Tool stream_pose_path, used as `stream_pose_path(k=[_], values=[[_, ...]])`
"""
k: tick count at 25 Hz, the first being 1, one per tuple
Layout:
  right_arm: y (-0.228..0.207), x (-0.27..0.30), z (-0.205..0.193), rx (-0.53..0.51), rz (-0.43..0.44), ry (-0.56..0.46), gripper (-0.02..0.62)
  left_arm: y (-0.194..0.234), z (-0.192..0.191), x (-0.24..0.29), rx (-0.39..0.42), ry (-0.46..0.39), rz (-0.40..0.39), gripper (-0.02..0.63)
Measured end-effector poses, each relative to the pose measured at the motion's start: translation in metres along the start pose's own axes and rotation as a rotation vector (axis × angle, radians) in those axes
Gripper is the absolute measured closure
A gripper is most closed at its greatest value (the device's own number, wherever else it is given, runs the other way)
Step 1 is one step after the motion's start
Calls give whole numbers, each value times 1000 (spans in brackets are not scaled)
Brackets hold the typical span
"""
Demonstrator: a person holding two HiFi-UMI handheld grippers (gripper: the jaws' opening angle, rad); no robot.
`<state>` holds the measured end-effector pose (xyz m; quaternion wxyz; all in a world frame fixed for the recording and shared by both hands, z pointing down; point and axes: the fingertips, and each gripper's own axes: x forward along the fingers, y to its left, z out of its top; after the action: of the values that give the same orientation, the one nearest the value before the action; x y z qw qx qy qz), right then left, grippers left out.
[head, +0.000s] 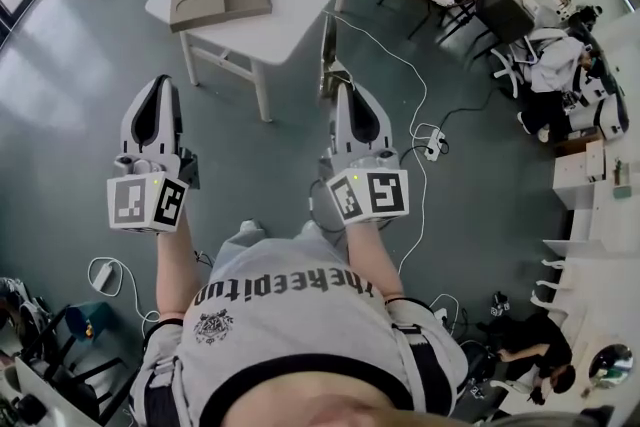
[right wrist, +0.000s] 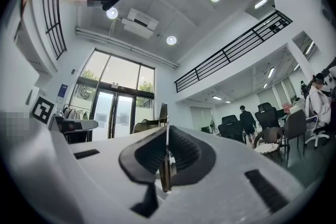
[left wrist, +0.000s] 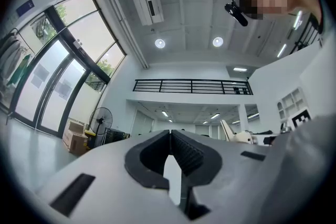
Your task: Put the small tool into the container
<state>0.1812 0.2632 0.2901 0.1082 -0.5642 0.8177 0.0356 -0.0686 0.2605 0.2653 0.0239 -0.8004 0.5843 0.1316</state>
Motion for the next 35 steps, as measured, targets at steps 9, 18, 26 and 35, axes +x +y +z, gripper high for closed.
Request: stream_pose_path(k=[9,18,26,35], values=[[26,8,-3,41,-45,-30,591,31,4,-6,3,4,-41,594],[35,32,-14,26,-49,-19,591,54,1,10,-5,-9,-52,594],[11,95,-37,29,-15,0,591,75,-21,66,-12,-4,-27,594],[-42,201,-45,38,43,-1,591,88,-28,172,11,-30,4,594]])
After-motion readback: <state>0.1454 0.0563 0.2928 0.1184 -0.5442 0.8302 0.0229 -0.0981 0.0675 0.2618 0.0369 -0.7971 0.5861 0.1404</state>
